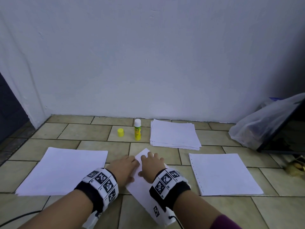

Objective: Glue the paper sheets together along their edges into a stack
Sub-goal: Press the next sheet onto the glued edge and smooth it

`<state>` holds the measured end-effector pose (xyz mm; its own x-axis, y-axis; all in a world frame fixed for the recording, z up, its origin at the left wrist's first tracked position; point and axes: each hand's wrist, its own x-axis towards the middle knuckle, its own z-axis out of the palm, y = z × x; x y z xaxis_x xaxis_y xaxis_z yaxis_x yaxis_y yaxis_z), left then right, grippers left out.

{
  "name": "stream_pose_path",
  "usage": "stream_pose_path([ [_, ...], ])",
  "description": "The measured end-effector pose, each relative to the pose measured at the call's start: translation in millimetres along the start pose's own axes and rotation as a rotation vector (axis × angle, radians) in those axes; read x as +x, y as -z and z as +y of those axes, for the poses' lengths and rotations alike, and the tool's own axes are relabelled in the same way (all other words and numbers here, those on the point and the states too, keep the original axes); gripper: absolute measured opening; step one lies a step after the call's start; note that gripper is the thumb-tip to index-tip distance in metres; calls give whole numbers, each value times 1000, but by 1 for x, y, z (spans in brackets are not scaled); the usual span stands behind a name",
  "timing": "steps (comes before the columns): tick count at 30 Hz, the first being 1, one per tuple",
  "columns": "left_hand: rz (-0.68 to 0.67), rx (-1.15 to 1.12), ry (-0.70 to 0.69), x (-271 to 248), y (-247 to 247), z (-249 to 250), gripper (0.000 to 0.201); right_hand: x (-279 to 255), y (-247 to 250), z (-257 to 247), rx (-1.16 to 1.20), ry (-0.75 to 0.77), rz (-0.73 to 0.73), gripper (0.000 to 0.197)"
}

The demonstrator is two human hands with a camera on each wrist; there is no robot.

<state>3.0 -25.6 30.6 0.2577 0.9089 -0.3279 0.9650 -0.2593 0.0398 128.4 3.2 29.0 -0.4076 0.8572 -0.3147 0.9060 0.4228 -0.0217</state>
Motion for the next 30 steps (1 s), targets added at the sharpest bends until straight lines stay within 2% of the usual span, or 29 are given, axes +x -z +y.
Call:
stream_pose_path([
  [3, -17, 15, 31, -3, 5, -3, 45, -2, -3, -7, 14, 40, 28, 47],
  [5, -15, 41, 74, -2, 6, -5, 47, -3, -2, -12, 6, 67, 18, 48],
  [8, -37, 39, 176, 2, -2, -11, 72, -2, -1, -18, 22, 96, 1, 54],
  [10, -89, 55, 201, 5, -8, -12, 87, 1, -3, -21, 49, 141, -35, 70],
  [12, -131, 107, 215, 5, -9, -13, 90, 3, -4, -23, 61, 182, -82, 80],
  [16, -178, 166, 221, 2, -5, -11, 91, 4, -6, -15, 60, 200, -145, 74],
  [23, -224, 147, 193, 2, 0, -13, 91, -8, -3, 42, 164, 23, -227, 67],
  [27, -245, 133, 181, 0, 3, -13, 91, -15, -7, 80, 201, -112, -216, 72],
  [30, -250, 140, 180, 0, 3, -14, 92, -16, -10, 90, 220, -150, -192, 78],
])
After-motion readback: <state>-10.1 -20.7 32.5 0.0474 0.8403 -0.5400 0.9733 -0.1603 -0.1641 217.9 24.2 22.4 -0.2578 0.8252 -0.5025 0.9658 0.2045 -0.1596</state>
